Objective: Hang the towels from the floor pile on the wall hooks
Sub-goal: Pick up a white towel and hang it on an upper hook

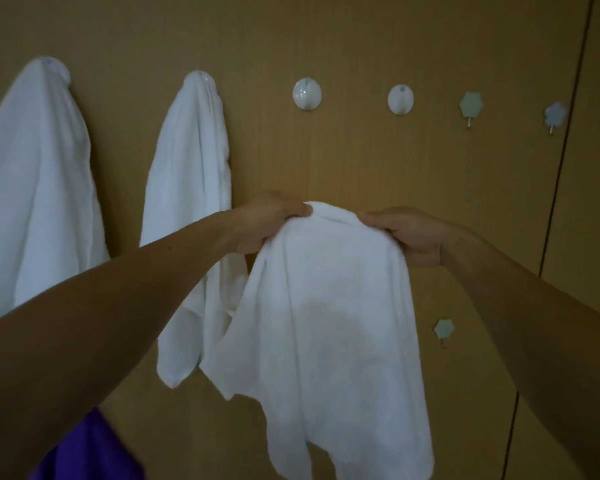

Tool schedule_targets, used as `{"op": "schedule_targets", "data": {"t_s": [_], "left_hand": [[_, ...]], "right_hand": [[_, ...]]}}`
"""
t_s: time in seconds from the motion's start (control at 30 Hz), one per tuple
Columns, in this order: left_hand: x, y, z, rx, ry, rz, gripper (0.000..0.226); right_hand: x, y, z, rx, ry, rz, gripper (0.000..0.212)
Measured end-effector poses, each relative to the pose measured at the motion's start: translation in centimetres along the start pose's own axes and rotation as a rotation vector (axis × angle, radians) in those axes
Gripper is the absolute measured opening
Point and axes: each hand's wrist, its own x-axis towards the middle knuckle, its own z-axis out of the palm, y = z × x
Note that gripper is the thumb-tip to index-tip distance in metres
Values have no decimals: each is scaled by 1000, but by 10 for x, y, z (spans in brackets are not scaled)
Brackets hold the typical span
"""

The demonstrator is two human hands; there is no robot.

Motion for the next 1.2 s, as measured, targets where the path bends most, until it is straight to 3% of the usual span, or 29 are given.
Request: {"op": "schedule_targets", "data": {"t_s": [0.2,0.33,0.43,0.6,0.8,0.97,1.2], "left_hand": [[13,57,-24,230,-189,-50,27],[37,84,-46,263,28,78,32],[56,104,-50,491,243,255,25],[98,136,-70,784,563,546,13],[136,156,-96,852,698,607,7],[150,124,-93,1058,791,658,16],[137,85,-82,1195,753,685,28]], "right_hand": [[21,-56,-32,-171,37,-178,37],[45,-90,-40,-337,170,-372,35],[69,-117,-37,-485,369,-534,27],[122,-159,-45,-428,551,-714,15],[169,-189,-48,-508,719,-737,21],[182,-173,-40,-702,880,-722,19],[167,-115,-28,-841,875,-797,19]]}}
